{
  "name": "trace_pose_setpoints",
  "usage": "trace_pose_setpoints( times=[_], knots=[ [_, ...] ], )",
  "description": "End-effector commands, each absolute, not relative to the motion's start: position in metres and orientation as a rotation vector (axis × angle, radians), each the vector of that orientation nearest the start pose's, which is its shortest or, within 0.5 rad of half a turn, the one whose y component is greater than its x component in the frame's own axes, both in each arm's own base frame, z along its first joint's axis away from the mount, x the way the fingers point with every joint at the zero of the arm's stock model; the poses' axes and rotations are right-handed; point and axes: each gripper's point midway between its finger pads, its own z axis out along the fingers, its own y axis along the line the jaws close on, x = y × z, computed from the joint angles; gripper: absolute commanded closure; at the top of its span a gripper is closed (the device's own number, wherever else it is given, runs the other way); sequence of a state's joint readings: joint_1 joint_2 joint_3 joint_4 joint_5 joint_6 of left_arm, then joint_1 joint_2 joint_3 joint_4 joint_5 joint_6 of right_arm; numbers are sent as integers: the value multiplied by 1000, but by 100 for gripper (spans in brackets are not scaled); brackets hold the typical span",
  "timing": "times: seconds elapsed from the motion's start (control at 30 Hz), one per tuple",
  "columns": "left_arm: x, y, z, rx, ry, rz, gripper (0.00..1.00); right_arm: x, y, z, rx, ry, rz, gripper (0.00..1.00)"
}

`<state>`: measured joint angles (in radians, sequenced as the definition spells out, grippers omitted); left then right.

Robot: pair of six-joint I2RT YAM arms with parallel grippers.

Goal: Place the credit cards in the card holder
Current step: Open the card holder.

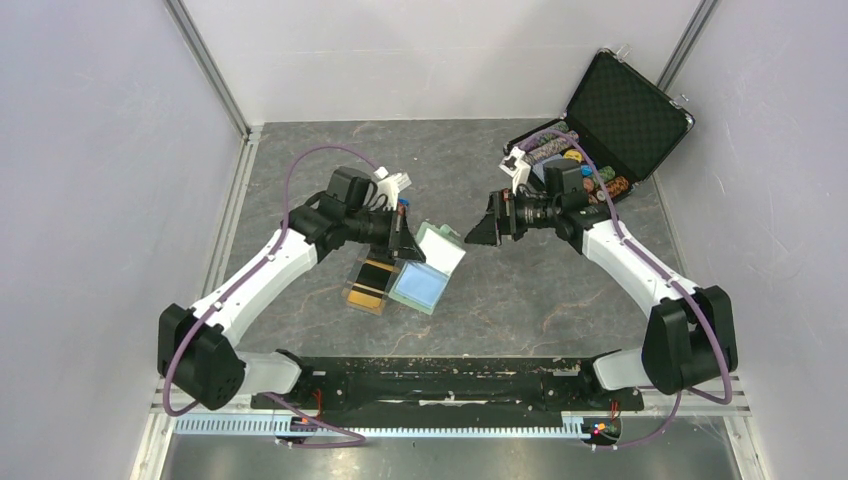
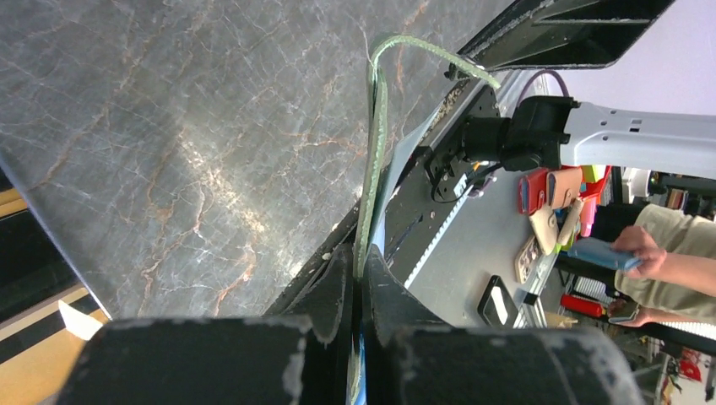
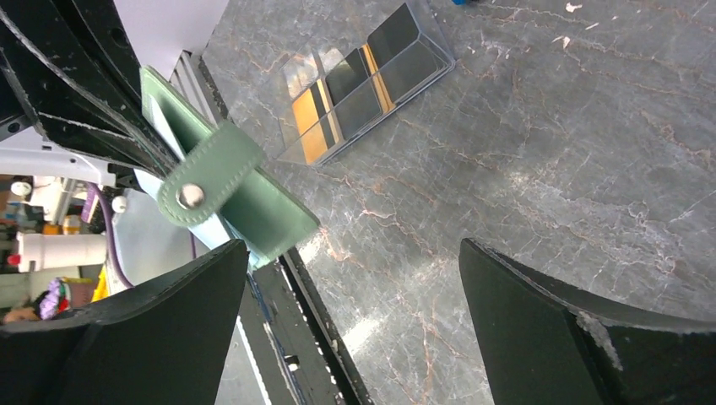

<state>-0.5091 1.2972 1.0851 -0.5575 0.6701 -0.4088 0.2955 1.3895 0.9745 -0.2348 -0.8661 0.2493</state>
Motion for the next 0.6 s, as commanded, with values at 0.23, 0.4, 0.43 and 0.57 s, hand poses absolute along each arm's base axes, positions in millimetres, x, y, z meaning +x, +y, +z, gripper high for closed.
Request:
trace_pose_setpoints(
  times=[0.23, 0.4, 0.43, 0.57],
  knots=[
    [212, -278, 211, 675, 2422, -1238, 98, 282, 239, 197, -798, 2122, 1061, 2],
    [207, -286, 213, 715, 2419, -1286, 98, 276, 245, 195, -881, 2106, 1037, 2],
    [205, -287, 213, 728, 2417, -1299, 98, 275, 248, 195, -899, 2102, 1039, 2],
    [203, -286, 206, 744, 2456, -1270, 98, 268, 252, 194, -966, 2106, 1021, 2]
  ],
)
